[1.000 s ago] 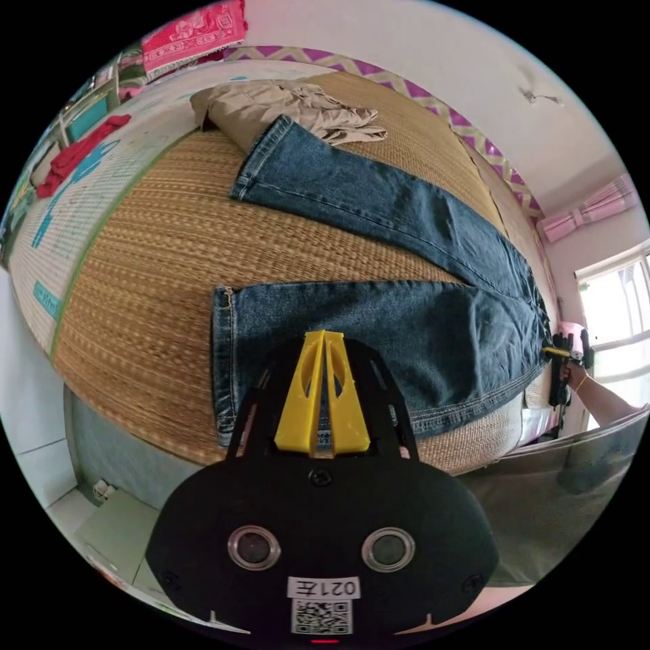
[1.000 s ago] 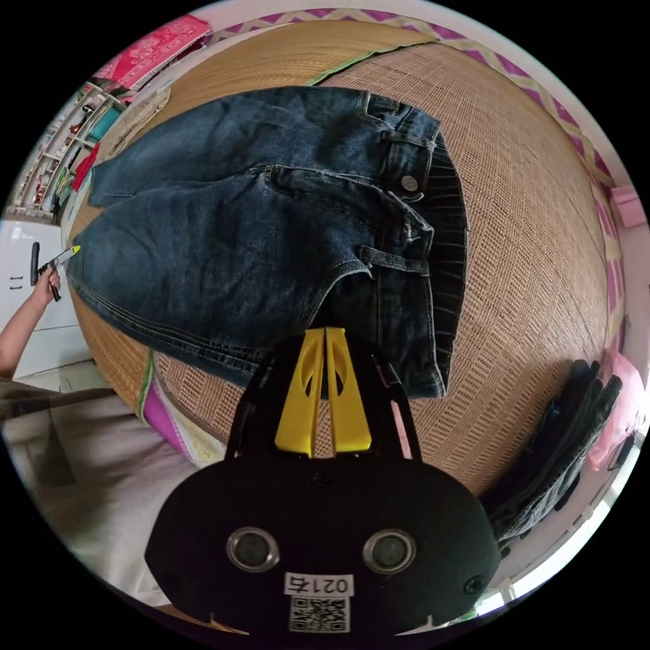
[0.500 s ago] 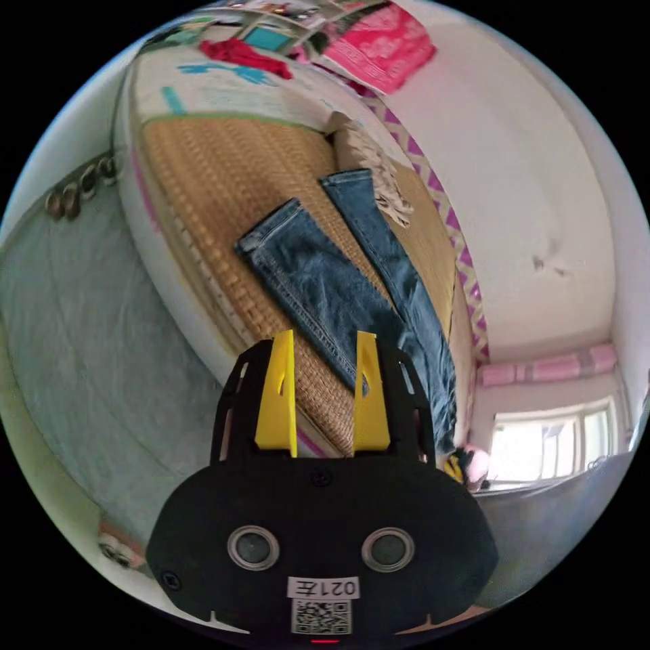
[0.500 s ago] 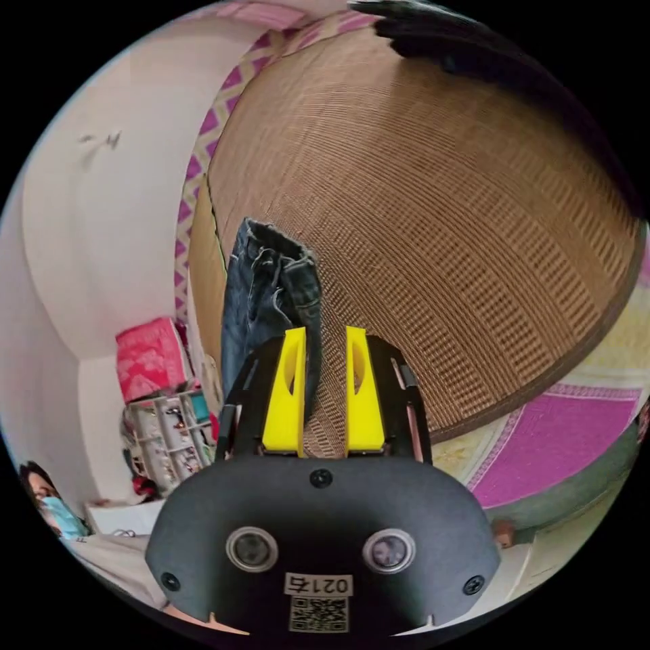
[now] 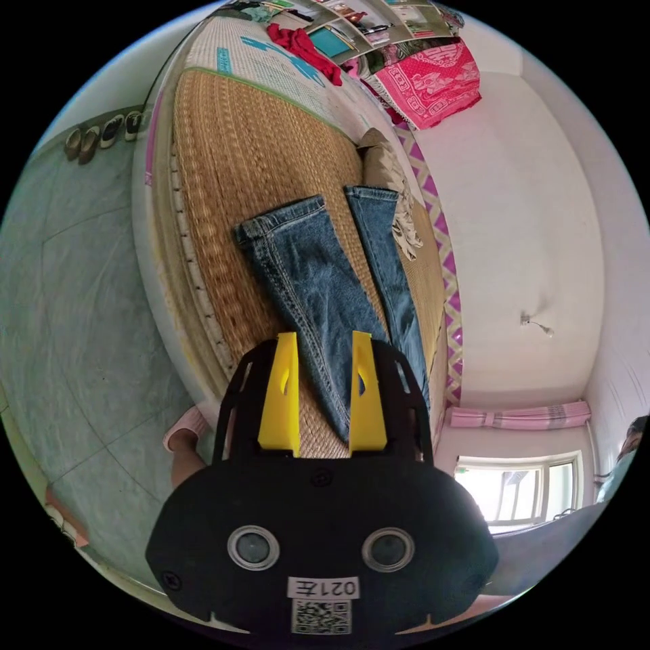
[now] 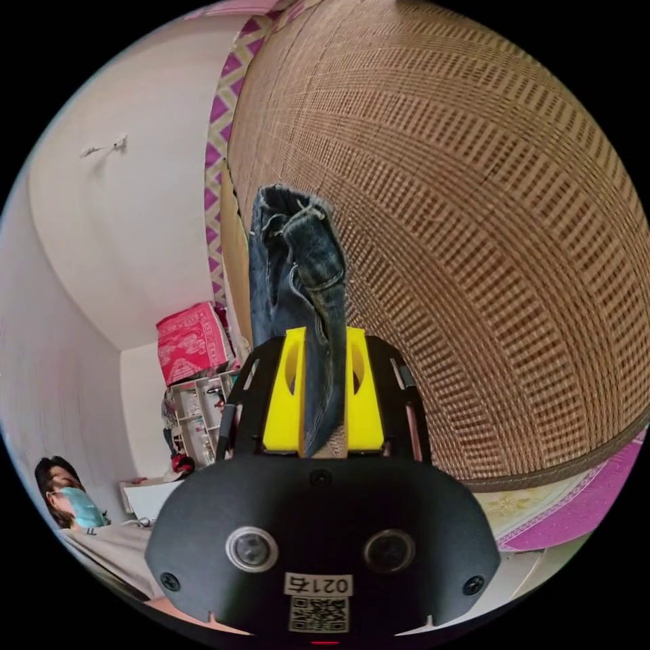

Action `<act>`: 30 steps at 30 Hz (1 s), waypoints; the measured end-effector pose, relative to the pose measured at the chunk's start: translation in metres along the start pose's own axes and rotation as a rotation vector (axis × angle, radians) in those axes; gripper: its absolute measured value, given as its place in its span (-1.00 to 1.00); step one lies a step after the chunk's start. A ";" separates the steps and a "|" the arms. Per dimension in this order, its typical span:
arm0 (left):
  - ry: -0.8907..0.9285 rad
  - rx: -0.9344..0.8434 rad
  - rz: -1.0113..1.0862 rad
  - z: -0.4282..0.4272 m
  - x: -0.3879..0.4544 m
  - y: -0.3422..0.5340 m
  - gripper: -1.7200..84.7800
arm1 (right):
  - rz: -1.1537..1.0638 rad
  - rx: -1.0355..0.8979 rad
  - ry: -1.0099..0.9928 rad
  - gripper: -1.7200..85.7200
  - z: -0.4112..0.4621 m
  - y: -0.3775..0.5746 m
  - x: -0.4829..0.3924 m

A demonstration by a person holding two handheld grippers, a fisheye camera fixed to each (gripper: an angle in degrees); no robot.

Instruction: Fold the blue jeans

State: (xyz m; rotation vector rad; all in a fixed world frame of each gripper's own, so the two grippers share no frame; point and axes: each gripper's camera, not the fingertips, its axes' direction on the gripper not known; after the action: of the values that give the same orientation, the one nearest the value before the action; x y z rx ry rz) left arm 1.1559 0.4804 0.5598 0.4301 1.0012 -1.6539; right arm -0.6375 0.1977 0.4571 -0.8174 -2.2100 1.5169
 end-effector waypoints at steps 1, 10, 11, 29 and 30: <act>0.001 -0.004 0.001 0.007 -0.001 -0.004 -0.72 | -0.001 -0.016 0.013 -0.77 0.003 0.000 0.003; 0.000 0.005 0.003 0.021 0.029 -0.026 -0.98 | -0.008 0.011 0.047 -0.93 -0.003 -0.004 0.036; -0.012 -0.020 0.035 0.021 0.047 -0.035 -0.98 | -0.006 0.010 0.011 -0.93 -0.007 -0.007 0.033; -0.298 -0.517 0.109 0.303 0.303 -0.349 -0.98 | -0.068 -0.106 0.022 -0.85 0.123 -0.263 -0.076; -0.302 -0.518 0.106 0.315 0.303 -0.354 -0.98 | -0.046 -0.073 0.024 -0.84 0.130 -0.275 -0.068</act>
State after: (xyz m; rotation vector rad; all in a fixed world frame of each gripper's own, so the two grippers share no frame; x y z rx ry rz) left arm 0.7959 0.0609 0.6626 -0.1092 1.1059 -1.2549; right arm -0.7316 -0.0129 0.6661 -0.7968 -2.2621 1.4053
